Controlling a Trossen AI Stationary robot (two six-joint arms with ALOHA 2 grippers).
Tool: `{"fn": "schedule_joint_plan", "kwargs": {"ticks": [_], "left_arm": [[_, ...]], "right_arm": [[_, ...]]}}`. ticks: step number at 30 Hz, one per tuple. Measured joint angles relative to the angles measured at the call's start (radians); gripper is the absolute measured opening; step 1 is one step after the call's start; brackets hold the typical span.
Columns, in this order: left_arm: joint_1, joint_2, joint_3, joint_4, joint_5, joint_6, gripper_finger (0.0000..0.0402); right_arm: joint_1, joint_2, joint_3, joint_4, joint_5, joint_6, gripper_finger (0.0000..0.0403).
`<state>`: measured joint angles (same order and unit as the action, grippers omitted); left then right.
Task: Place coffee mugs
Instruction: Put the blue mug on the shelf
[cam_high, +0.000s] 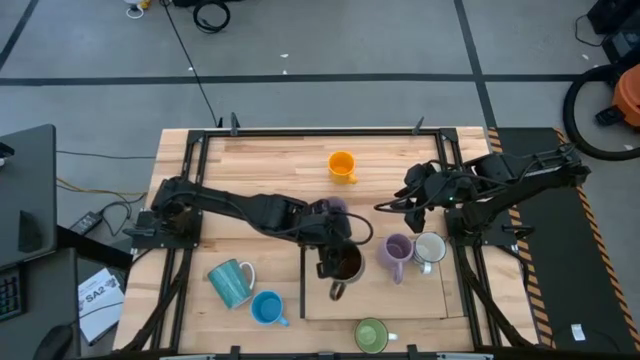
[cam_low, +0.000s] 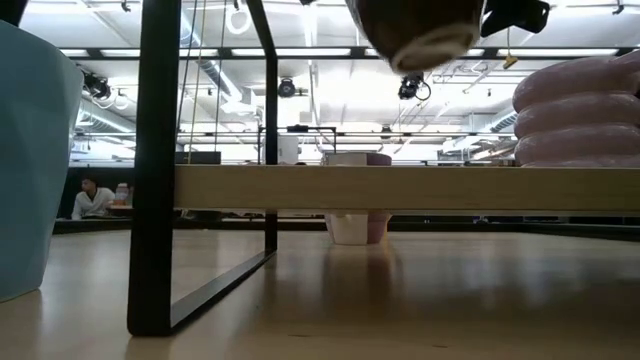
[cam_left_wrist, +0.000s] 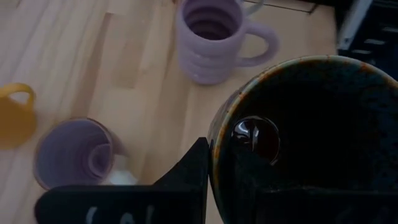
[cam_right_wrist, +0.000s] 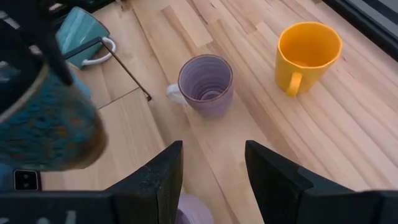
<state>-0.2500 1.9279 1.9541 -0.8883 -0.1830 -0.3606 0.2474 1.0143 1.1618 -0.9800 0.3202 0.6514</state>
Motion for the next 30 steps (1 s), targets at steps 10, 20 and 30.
{"fn": "schedule_joint_plan", "kwargs": {"ticks": [10, 20, 30], "left_arm": [[0.056, 0.083, 0.0, 0.048, 0.005, 0.043, 0.0042], [0.091, 0.17, 0.0, 0.079, 0.012, 0.059, 0.0042], [0.097, 0.214, 0.001, 0.137, 0.032, 0.057, 0.0042]], "right_arm": [[0.0, 0.015, 0.0, -0.001, 0.001, -0.001, 0.0179], [0.0, 0.015, 0.0, 0.0, 0.001, -0.008, 0.0179], [0.0, 0.015, 0.0, 0.009, 0.001, -0.008, 0.0179]]}}
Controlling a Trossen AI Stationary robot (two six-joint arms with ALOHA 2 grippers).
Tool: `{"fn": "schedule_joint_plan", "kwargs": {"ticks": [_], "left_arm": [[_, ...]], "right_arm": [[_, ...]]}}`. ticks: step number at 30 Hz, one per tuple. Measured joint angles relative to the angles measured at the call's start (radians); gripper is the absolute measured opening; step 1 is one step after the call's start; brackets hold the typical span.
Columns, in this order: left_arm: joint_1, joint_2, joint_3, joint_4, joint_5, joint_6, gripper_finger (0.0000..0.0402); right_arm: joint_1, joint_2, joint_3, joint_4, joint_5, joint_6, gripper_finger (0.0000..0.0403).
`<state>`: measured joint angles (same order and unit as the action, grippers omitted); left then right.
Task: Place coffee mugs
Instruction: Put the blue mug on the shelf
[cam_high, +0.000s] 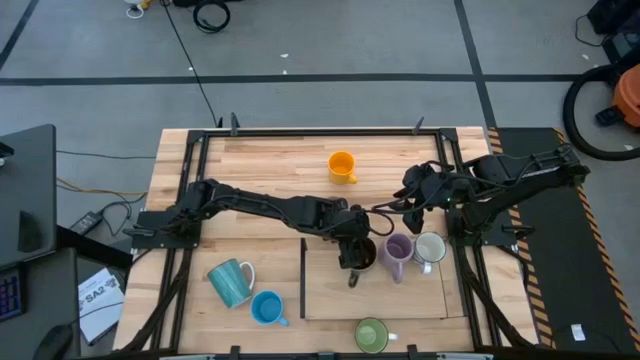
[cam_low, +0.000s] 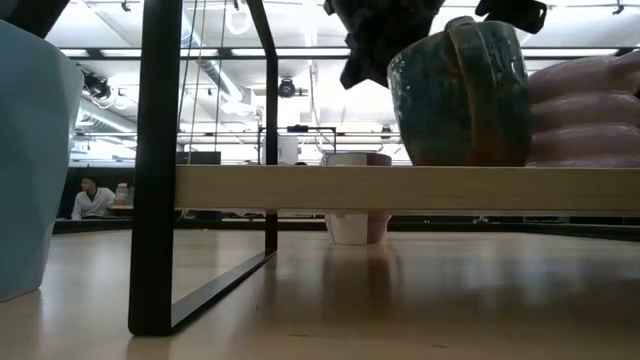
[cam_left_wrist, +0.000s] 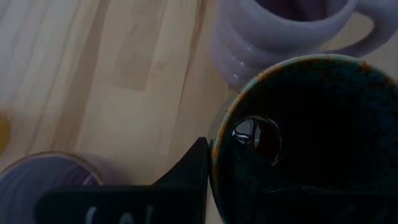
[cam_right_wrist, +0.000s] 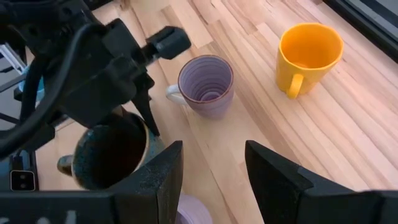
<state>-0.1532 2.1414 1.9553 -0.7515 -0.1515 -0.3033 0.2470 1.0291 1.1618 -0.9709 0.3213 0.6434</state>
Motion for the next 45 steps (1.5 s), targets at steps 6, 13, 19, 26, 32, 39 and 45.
{"fn": "schedule_joint_plan", "kwargs": {"ticks": [6, 13, 19, 26, 32, 39, 45], "left_arm": [[0.0, 0.007, 0.002, 0.002, -0.002, 0.001, 0.0049], [0.0, 0.01, 0.001, 0.012, -0.004, 0.002, 0.0053], [0.0, 0.01, 0.0, 0.024, -0.004, 0.004, 0.0055], [0.0, 0.011, -0.001, 0.044, -0.004, 0.003, 0.0063], [0.0, 0.011, -0.001, 0.054, -0.004, 0.0, 0.0088], [0.0, 0.011, -0.001, 0.055, -0.013, 0.002, 0.0116], [0.003, 0.011, -0.001, 0.052, -0.023, 0.003, 0.0137]], "right_arm": [[0.0, 0.0, 0.0, 0.001, 0.0, 0.0, 0.0179], [0.0, 0.0, 0.0, 0.002, 0.0, 0.0, 0.0179], [0.0, 0.0, 0.0, 0.002, 0.0, 0.0, 0.0179], [0.0, 0.0, 0.0, 0.002, 0.0, 0.0, 0.0179], [0.0, 0.0, 0.0, 0.002, 0.0, 0.0, 0.0179], [0.0, 0.0, 0.0, 0.002, 0.0, 0.0, 0.0179], [0.0, 0.0, 0.0, 0.002, -0.001, 0.0, 0.0179]]}}
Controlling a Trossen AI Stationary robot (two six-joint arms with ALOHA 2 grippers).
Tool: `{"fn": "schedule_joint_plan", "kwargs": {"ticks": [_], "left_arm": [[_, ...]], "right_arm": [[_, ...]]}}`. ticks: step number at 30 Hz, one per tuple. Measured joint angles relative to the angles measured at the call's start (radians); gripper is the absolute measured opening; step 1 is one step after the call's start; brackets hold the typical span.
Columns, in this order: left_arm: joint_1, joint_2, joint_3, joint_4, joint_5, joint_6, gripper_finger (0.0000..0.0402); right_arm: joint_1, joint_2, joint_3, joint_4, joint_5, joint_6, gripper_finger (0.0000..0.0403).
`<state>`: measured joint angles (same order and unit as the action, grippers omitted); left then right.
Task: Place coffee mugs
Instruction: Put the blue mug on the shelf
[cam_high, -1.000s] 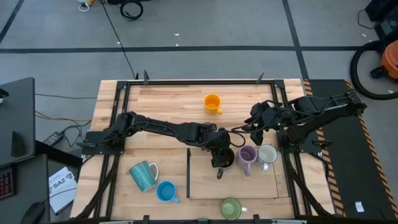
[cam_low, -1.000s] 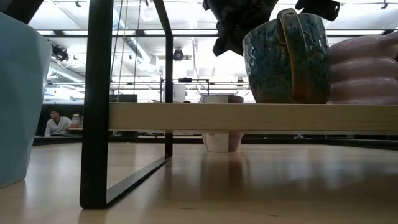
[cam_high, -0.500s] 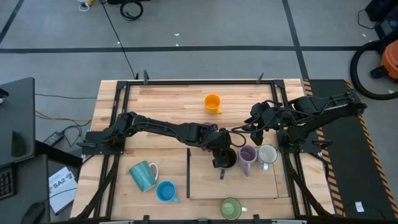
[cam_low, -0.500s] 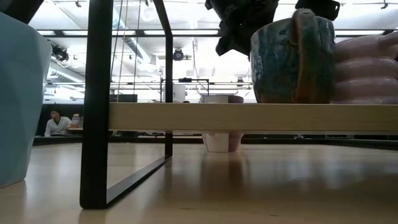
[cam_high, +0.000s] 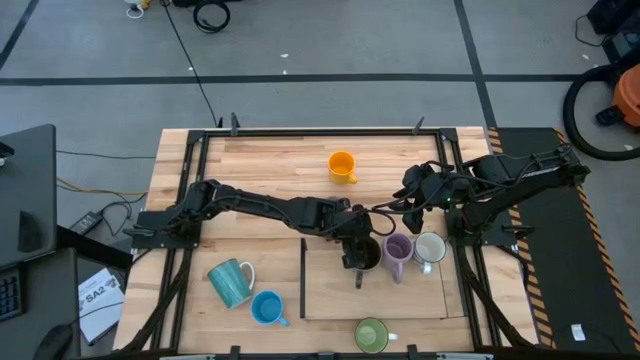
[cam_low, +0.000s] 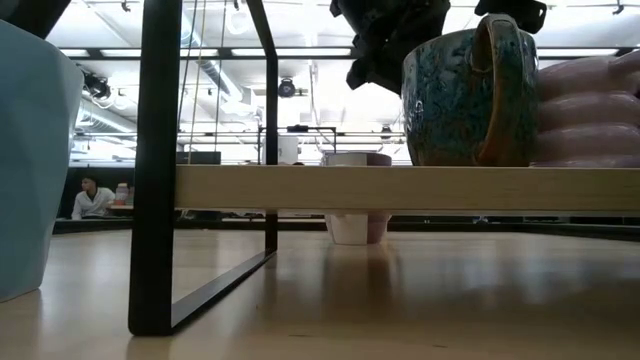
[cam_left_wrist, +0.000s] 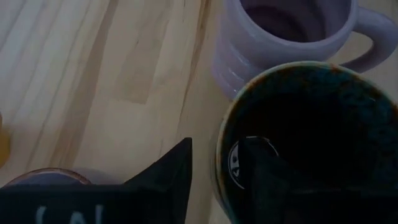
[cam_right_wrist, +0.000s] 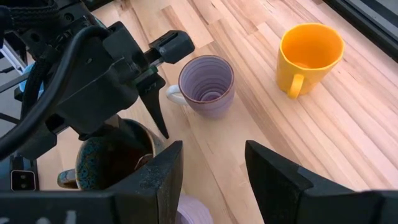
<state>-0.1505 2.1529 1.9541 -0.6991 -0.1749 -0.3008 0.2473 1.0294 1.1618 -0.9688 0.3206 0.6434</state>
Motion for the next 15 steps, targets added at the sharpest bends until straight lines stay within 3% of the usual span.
{"fn": "schedule_joint_plan", "kwargs": {"ticks": [11, 15], "left_arm": [[0.001, -0.057, 0.005, -0.027, 0.004, 0.003, 0.0139], [-0.01, -0.103, 0.005, -0.065, 0.004, 0.054, 0.0139]], "right_arm": [[0.0, 0.0, 0.0, 0.004, -0.002, -0.026, 0.0179], [0.007, 0.0, 0.0, 0.015, -0.048, -0.026, 0.0179]]}}
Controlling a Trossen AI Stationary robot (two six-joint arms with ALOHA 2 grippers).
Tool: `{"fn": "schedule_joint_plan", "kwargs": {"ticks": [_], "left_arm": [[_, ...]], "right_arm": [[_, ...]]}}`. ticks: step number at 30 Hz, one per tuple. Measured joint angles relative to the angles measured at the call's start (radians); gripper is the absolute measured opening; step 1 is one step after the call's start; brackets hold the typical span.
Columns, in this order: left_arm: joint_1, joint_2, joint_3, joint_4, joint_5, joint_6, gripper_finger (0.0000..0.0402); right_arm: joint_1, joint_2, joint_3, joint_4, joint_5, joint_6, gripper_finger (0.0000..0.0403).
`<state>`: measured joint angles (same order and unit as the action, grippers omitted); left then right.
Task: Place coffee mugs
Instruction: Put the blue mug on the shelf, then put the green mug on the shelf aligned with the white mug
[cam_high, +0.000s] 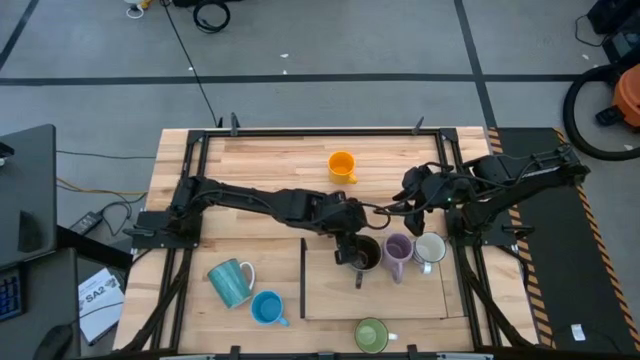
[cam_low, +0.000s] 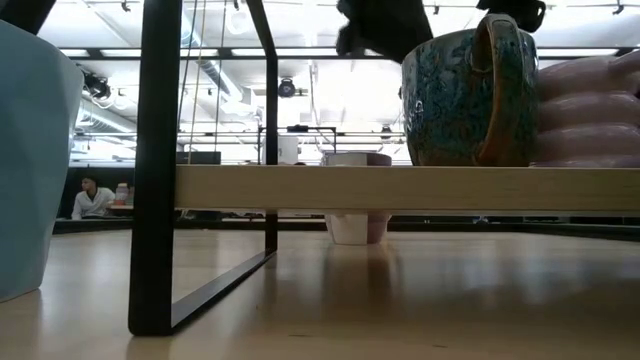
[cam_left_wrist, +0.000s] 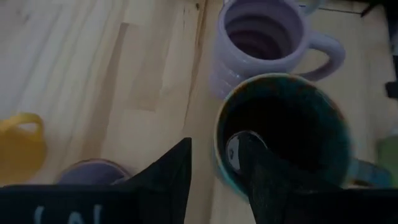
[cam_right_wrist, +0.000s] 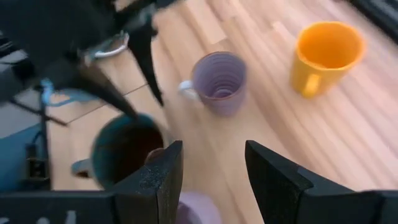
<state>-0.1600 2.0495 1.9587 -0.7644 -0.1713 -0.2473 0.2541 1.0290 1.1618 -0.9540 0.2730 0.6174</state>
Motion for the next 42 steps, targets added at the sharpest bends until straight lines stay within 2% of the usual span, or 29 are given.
{"fn": "schedule_joint_plan", "kwargs": {"ticks": [5, 12, 18, 23, 28, 33, 42], "left_arm": [[-0.039, -0.081, 0.0, -0.077, -0.02, 0.032, 0.0139], [-0.149, -0.158, -0.001, -0.208, -0.173, 0.018, 0.0139], [-0.257, -0.174, -0.002, -0.231, -0.187, -0.027, 0.0139], [-0.33, -0.174, -0.002, -0.231, -0.188, -0.04, 0.0139], [-0.371, -0.173, -0.002, -0.23, -0.232, -0.088, 0.0139], [-0.398, -0.173, -0.002, -0.232, -0.239, -0.086, 0.0139], [-0.406, -0.172, -0.002, -0.232, -0.24, -0.09, 0.0139]], "right_arm": [[0.069, 0.0, 0.0, 0.047, -0.015, 0.03, 0.0179], [0.253, 0.029, 0.0, 0.222, 0.029, 0.116, 0.0179], [0.393, 0.165, 0.0, 0.418, 0.064, 0.176, 0.0179], [0.465, 0.279, 0.0, 0.577, 0.012, 0.164, 0.0179], [0.493, 0.352, 0.0, 0.692, -0.032, 0.063, 0.0179], [0.493, 0.406, 0.0, 0.778, -0.12, -0.081, 0.0179], [0.482, 0.458, 0.0, 0.825, -0.233, -0.352, 0.0179]]}}
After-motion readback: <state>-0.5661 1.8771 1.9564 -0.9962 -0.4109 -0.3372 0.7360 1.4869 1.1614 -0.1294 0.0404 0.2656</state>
